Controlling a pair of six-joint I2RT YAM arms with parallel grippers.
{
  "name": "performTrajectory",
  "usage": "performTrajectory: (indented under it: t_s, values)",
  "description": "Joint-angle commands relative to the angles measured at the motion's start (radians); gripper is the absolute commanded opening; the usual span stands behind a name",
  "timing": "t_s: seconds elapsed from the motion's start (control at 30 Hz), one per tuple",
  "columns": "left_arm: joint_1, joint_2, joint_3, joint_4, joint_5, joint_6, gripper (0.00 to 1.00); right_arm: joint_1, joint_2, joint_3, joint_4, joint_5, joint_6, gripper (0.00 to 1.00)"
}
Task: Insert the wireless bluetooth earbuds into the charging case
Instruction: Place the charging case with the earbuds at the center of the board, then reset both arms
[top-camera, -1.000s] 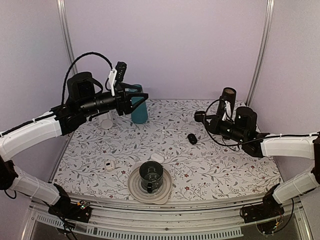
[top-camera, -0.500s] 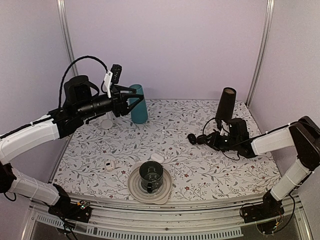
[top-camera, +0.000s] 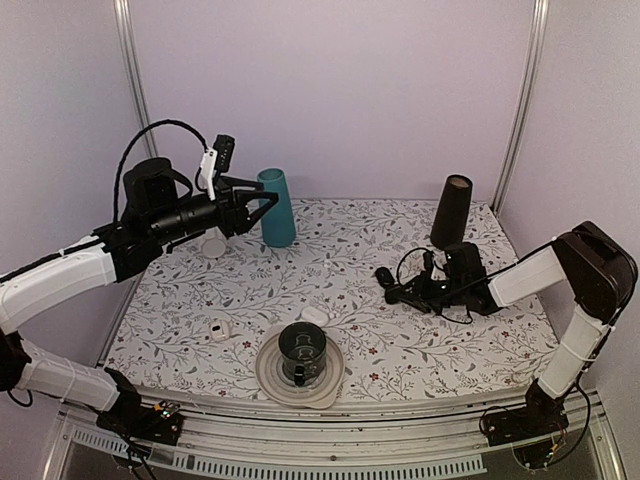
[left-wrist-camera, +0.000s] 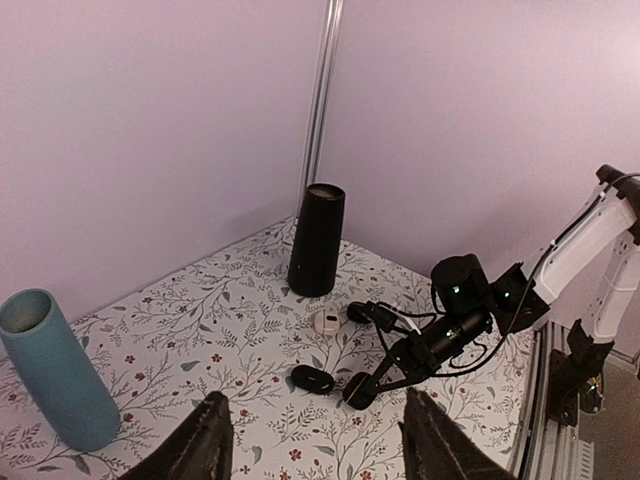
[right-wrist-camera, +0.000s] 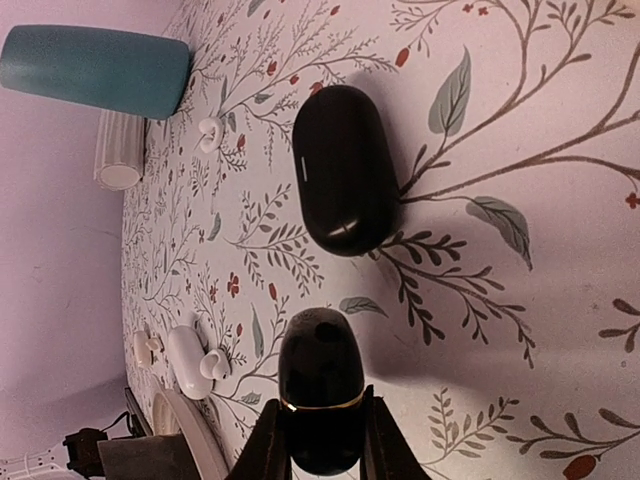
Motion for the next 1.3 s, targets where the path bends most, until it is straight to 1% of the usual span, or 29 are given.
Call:
performTrajectory:
  t_s: [0.0, 0.1, 0.33, 0.57, 0.77, 0.93, 1.13, 1.27]
  values:
    - [0.021, -0.016, -0.017, 0.039, 0.016, -0.016, 0.59, -0.006, 0.022, 0.021, -0.009, -0.014, 0.028, 0.13]
    - [0.025, -0.013, -0.02, 0.044, 0.022, -0.023, 0.59, -0.006, 0.035, 0.023, -0.024, -0.013, 0.03, 0.23]
    - [0.029, -0.011, -0.02, 0.048, 0.027, -0.031, 0.59, -0.006, 0.03, 0.029, -0.049, 0.0, 0.029, 0.34]
    - [0.03, -0.01, -0.017, 0.046, 0.032, -0.037, 0.6, -0.006, 0.003, 0.048, -0.1, 0.034, -0.007, 0.54]
    - [0.03, -0.003, -0.015, 0.046, 0.034, -0.044, 0.62, -0.006, -0.032, 0.072, -0.151, 0.068, -0.052, 0.78]
    - [0.032, 0.008, -0.01, 0.047, 0.036, -0.053, 0.68, -0.006, -0.071, 0.09, -0.206, 0.105, -0.09, 0.99]
    - [0.031, 0.02, 0.0, 0.05, 0.039, -0.059, 0.72, -0.005, -0.162, 0.094, -0.239, 0.148, -0.137, 0.99]
    - [0.032, 0.026, 0.0, 0.051, 0.027, -0.066, 0.74, -0.005, -0.26, 0.091, -0.242, 0.19, -0.185, 0.99]
